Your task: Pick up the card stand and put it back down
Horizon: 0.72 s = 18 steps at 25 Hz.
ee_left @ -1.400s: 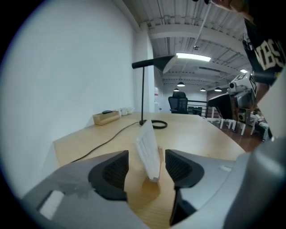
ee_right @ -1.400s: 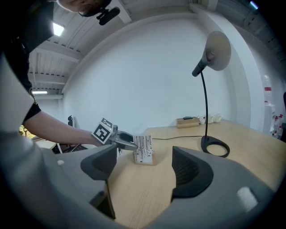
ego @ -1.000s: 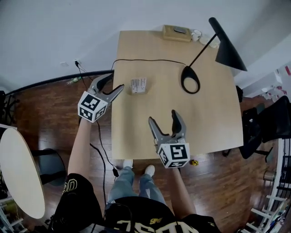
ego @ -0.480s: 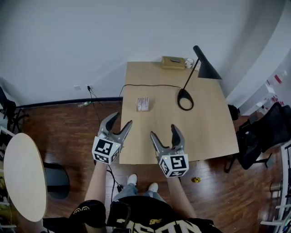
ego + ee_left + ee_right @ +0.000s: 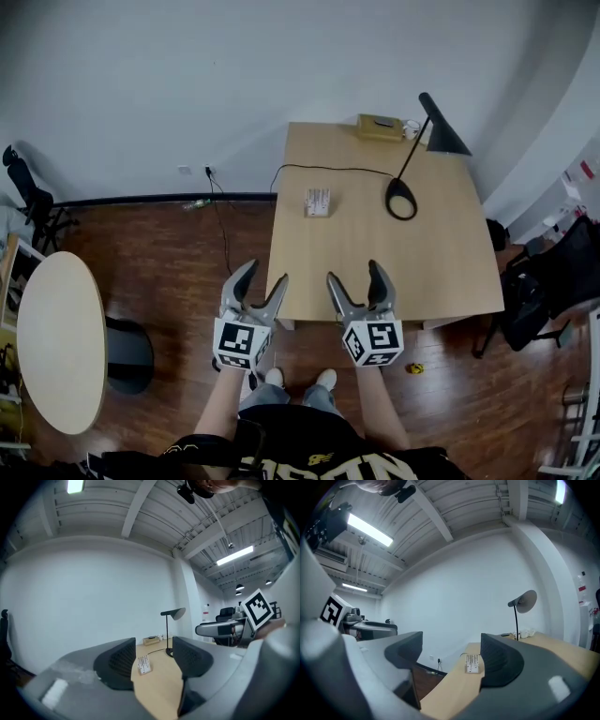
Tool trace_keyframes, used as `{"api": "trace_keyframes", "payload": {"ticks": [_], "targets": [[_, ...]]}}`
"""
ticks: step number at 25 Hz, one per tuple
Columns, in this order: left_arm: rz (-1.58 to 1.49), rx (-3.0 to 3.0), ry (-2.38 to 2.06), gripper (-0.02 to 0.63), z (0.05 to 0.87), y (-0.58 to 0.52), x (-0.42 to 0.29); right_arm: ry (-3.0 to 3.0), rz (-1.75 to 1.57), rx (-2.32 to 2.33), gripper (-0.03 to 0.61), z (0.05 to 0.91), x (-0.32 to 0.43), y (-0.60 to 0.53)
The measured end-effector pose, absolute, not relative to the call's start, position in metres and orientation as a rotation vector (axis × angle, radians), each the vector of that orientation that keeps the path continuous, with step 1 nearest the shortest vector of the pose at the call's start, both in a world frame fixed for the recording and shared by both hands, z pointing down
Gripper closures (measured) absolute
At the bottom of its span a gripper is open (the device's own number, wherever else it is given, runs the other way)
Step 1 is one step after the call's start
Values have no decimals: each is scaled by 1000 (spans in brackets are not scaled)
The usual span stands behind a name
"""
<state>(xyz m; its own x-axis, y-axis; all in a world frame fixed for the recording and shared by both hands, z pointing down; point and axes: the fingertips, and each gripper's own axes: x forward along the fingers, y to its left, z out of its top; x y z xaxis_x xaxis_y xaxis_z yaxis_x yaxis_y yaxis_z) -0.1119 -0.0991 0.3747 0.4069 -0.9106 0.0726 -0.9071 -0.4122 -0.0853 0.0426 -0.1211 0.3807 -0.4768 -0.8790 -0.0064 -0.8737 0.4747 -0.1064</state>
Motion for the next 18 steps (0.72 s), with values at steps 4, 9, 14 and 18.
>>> {"api": "trace_keyframes", "payload": {"ticks": [4, 9, 14, 18], "targets": [[-153, -2635, 1622, 354, 383, -65, -124, 2649, -106, -1641, 186, 383, 22, -82], [-179, -2610, 1572, 353, 370, -30, -158, 2579, -116, -1763, 187, 383, -6, -32], [-122, -2622, 1594, 353, 367, 2, -192, 2572, -58, -1807, 186, 372, -39, 12], [-116, -2569, 1616, 353, 357, 16, -190, 2580, 7, -1793, 186, 357, -37, 24]]}}
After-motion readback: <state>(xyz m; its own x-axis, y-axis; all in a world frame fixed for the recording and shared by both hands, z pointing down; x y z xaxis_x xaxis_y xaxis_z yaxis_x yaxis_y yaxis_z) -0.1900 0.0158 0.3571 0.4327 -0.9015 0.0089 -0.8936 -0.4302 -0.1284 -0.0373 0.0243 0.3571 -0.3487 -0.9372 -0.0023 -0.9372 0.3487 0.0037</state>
